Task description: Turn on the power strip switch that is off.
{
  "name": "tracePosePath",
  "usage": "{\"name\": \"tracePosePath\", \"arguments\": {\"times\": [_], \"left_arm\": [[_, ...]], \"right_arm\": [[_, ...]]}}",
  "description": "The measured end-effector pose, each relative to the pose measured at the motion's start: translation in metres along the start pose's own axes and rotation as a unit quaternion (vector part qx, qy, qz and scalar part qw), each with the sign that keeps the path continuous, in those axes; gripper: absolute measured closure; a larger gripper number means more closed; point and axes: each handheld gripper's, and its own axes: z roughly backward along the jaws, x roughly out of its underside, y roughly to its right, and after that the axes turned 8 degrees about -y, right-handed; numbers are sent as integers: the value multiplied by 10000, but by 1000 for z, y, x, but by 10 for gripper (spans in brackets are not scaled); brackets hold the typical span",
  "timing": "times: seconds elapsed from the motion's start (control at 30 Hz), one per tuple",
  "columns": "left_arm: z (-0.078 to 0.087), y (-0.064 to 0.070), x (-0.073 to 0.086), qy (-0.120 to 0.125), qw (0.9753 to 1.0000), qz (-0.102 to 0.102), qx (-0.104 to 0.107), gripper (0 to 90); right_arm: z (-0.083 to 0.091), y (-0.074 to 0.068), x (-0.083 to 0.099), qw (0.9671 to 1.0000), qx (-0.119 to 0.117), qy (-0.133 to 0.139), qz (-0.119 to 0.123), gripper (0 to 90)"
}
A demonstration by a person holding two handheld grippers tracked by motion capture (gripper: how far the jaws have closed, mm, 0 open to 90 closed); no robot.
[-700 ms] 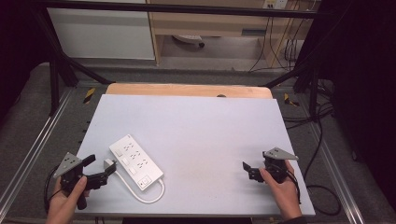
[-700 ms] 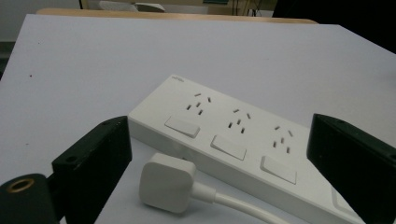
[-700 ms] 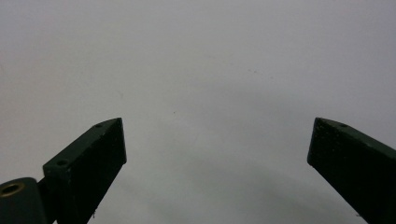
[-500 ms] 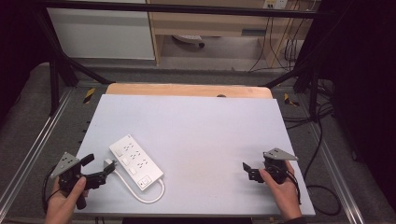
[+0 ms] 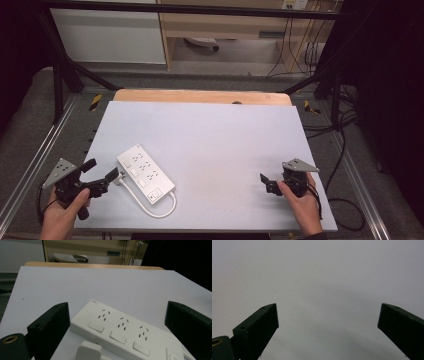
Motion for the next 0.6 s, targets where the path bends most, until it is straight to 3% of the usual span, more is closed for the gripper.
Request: {"name": "tracePosePath", "arguments": {"times": [0.07, 0.6], "left_arm": [[2, 0, -7, 19, 10000, -50, -17, 62], [8, 1, -26, 143, 9996, -248, -17, 61]], "right_arm": [[2, 0, -1, 9999, -109, 80, 15, 23], [2, -1, -1, 9999, -141, 73, 5, 23]]}}
